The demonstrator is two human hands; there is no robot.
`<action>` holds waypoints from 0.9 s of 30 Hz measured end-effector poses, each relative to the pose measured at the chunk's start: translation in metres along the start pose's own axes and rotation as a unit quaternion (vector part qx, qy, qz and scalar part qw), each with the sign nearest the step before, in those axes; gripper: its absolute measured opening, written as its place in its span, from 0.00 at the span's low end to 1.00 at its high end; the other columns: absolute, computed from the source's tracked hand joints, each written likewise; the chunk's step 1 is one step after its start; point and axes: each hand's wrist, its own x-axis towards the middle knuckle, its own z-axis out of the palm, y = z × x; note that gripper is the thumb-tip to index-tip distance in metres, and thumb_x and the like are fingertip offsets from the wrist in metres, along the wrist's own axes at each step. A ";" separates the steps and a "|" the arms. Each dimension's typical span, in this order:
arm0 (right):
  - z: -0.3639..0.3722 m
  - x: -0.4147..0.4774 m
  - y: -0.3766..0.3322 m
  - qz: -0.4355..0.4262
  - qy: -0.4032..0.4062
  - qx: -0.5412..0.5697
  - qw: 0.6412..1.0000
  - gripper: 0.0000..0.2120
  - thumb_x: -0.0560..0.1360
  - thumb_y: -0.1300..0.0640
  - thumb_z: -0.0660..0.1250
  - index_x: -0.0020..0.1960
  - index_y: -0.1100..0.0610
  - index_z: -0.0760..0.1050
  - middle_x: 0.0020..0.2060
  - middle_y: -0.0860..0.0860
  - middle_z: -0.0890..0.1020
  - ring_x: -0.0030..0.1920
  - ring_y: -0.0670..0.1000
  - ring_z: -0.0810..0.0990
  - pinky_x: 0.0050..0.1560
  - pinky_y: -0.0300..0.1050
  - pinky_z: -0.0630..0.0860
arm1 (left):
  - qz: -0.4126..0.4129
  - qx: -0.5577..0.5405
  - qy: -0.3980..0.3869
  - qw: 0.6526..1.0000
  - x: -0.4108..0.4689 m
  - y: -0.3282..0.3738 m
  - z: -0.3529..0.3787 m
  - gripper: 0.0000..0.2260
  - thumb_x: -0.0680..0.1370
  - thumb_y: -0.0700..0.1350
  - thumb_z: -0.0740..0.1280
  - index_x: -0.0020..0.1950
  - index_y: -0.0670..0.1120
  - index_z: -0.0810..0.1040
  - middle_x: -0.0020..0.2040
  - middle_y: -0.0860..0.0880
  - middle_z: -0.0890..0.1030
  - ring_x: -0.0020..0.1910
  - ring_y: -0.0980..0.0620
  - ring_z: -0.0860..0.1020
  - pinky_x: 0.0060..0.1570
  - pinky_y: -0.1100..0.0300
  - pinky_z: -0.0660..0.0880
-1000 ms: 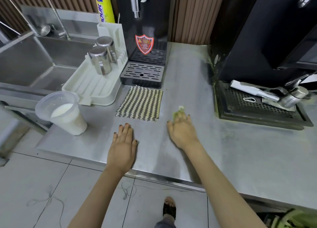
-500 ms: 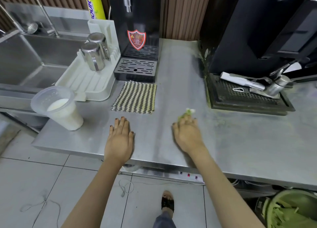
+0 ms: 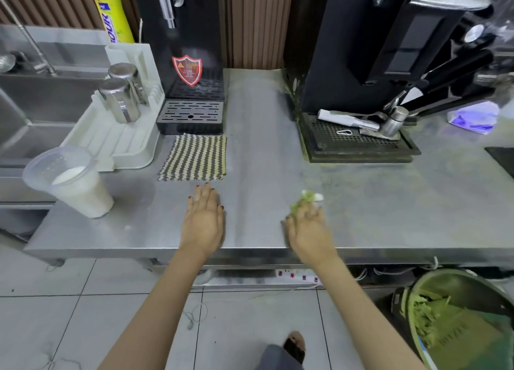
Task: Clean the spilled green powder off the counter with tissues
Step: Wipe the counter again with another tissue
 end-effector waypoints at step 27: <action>-0.001 0.034 0.114 0.106 0.020 0.106 0.988 0.34 0.79 0.41 0.45 0.74 0.64 0.50 0.75 0.59 0.49 0.75 0.56 0.45 0.74 0.52 0.43 | 0.043 0.078 -0.048 0.995 0.010 0.090 0.061 0.28 0.77 0.51 0.39 0.75 0.43 0.54 0.76 0.47 0.52 0.75 0.50 0.47 0.72 0.57 0.41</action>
